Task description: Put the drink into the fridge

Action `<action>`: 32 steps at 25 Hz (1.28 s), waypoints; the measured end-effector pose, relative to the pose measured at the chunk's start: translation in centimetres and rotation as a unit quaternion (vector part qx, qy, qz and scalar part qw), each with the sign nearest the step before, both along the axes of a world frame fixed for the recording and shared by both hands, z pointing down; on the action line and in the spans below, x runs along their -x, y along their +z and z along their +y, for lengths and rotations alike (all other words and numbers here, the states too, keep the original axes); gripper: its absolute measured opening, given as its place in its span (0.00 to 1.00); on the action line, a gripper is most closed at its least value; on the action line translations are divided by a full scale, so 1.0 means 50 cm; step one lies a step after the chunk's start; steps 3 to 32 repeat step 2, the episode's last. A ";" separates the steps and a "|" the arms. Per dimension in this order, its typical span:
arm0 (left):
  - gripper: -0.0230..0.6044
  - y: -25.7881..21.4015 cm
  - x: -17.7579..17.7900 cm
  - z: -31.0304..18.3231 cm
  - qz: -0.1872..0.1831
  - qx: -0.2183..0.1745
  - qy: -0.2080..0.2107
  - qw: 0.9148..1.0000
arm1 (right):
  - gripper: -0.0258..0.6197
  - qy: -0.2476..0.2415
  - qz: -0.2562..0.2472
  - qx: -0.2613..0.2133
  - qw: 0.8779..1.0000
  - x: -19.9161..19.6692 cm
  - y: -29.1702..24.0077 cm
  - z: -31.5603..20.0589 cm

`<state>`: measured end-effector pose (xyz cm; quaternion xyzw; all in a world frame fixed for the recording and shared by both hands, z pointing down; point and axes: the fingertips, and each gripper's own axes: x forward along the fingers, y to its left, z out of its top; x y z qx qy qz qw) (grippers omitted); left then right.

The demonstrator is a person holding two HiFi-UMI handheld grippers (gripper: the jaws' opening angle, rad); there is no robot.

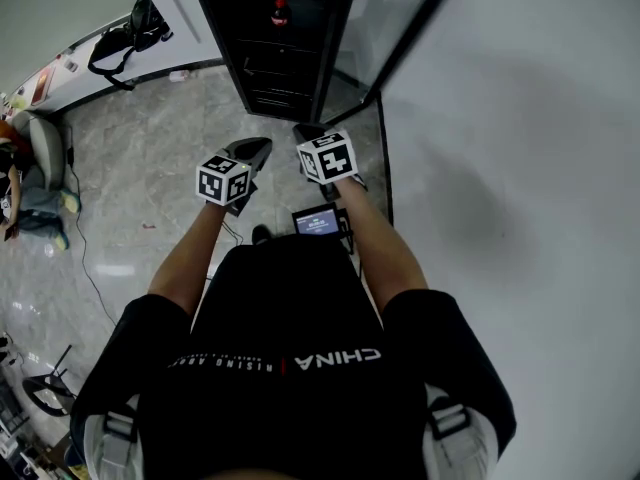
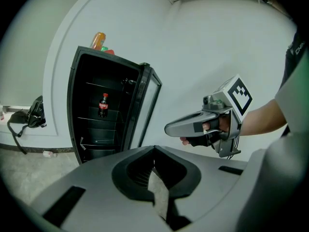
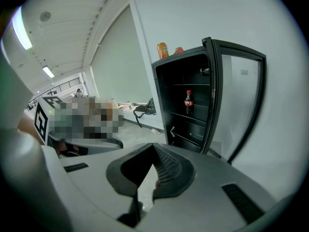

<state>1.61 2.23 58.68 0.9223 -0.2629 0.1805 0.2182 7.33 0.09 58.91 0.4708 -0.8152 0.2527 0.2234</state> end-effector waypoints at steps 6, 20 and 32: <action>0.05 -0.001 0.001 0.002 0.000 0.000 -0.001 1.000 | 0.06 -0.002 0.000 0.000 1.000 0.002 -0.001 0.003; 0.05 -0.001 0.001 0.002 0.000 0.000 -0.001 1.000 | 0.06 -0.002 0.000 0.000 1.000 0.002 -0.001 0.003; 0.05 -0.001 0.001 0.002 0.000 0.000 -0.001 1.000 | 0.06 -0.002 0.000 0.000 1.000 0.002 -0.001 0.003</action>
